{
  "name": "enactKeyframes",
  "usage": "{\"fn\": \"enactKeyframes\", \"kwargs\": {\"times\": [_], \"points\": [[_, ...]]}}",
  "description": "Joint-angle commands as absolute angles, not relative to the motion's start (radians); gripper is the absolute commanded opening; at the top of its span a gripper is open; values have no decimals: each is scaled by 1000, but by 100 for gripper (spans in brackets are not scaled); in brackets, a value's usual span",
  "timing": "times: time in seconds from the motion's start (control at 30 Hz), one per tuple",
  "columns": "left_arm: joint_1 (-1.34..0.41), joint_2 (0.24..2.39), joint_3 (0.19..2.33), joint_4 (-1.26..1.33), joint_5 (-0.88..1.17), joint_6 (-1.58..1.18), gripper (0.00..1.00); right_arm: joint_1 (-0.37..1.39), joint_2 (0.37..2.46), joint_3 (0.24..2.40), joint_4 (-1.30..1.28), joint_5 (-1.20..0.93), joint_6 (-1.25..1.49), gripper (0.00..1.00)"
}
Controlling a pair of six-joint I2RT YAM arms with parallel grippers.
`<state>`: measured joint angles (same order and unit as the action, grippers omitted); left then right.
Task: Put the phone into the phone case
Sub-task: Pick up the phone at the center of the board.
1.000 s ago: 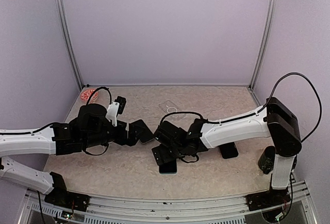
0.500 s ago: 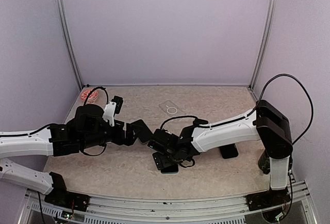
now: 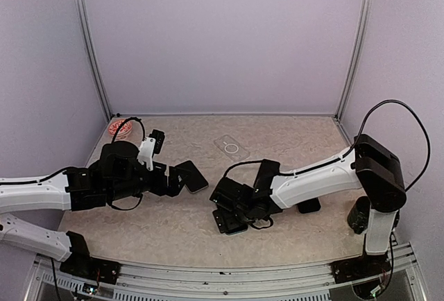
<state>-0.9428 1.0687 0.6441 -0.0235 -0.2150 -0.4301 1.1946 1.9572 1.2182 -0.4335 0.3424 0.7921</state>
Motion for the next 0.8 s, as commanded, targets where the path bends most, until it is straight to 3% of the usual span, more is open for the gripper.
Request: {"fn": "enactKeyframes", "kwargs": {"times": [0.0, 0.77], "points": [[-936, 1072, 637, -8, -219, -435, 99, 1155, 1906, 1132, -400, 274, 752, 99], [-936, 1077, 636, 14, -228, -444, 99, 1098, 1966, 1154, -383, 276, 605, 79]]}}
